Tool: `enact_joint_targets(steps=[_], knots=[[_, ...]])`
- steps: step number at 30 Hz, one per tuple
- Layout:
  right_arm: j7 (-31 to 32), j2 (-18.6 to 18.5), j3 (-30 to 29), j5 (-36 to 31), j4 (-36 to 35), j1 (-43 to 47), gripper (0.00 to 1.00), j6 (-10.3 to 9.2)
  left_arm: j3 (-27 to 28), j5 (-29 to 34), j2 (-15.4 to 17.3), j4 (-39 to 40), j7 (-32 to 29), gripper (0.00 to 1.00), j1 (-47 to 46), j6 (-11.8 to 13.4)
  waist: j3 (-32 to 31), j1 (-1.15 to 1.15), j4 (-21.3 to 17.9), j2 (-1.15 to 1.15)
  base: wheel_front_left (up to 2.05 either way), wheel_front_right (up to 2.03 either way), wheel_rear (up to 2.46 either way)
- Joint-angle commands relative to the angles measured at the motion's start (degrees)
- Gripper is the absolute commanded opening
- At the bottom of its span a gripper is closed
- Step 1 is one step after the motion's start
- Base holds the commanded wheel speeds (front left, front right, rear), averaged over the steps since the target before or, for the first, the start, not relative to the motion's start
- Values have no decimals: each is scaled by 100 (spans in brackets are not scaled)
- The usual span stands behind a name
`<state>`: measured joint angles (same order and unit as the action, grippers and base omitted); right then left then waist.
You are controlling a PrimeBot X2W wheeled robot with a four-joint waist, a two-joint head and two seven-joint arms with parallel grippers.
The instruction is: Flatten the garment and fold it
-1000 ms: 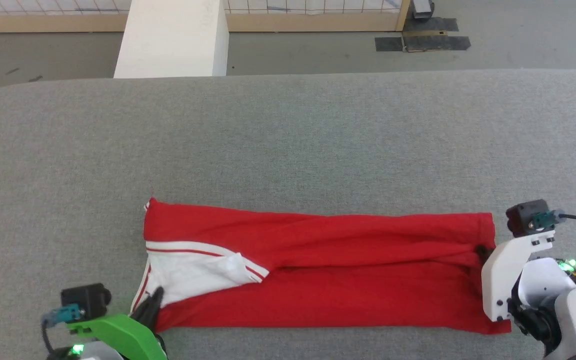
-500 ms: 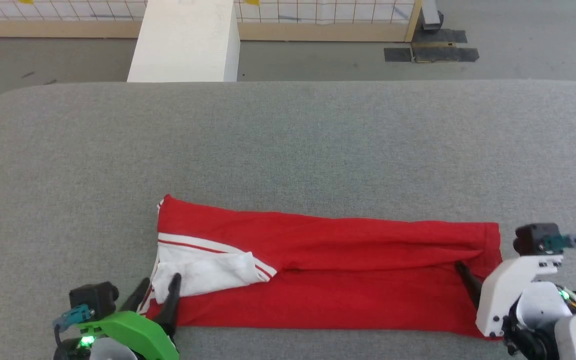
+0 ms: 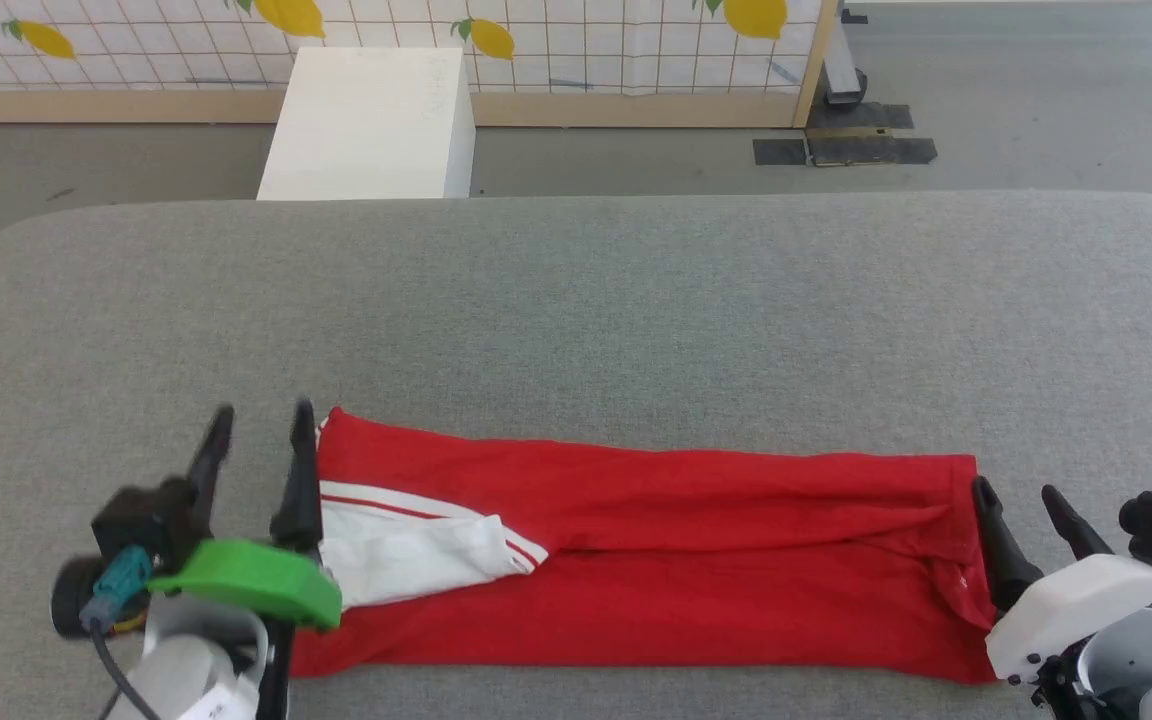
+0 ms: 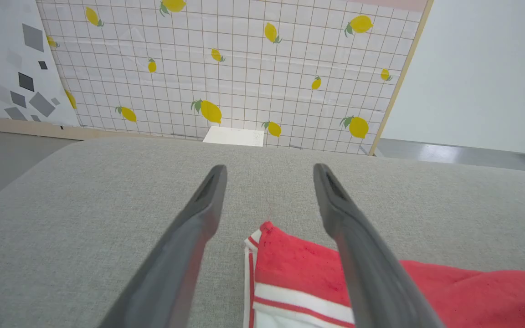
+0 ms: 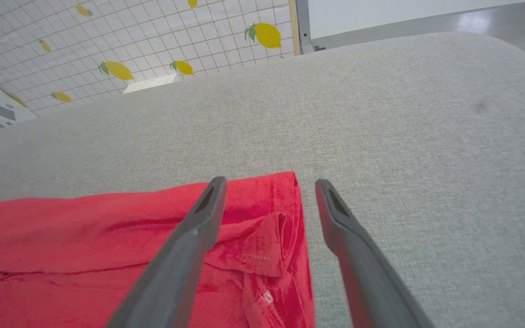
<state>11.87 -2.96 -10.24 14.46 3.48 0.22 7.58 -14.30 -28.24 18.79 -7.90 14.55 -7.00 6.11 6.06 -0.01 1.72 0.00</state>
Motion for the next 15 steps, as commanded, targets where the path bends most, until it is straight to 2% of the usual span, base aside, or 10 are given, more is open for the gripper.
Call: enact_joint_targets(steps=[1, 7, 15], knots=[[-88, 6, -25, 30, 106, -99, 100, -9, 110, 195, -106, 75, 41, 100, -153, -9, 6, 1, -15, 0, 0, 0, 0], [57, 7, -194, 106, 790, -548, 100, -9, 514, 663, -473, 34, 43, 100, -322, -182, 16, 1, -72, 0, 0, 0, 0], [1121, 8, -244, -149, 1946, -1117, 100, -9, 779, 1049, -801, -111, 44, 100, -415, -432, -15, 1, -80, 0, 0, 0, 0]])
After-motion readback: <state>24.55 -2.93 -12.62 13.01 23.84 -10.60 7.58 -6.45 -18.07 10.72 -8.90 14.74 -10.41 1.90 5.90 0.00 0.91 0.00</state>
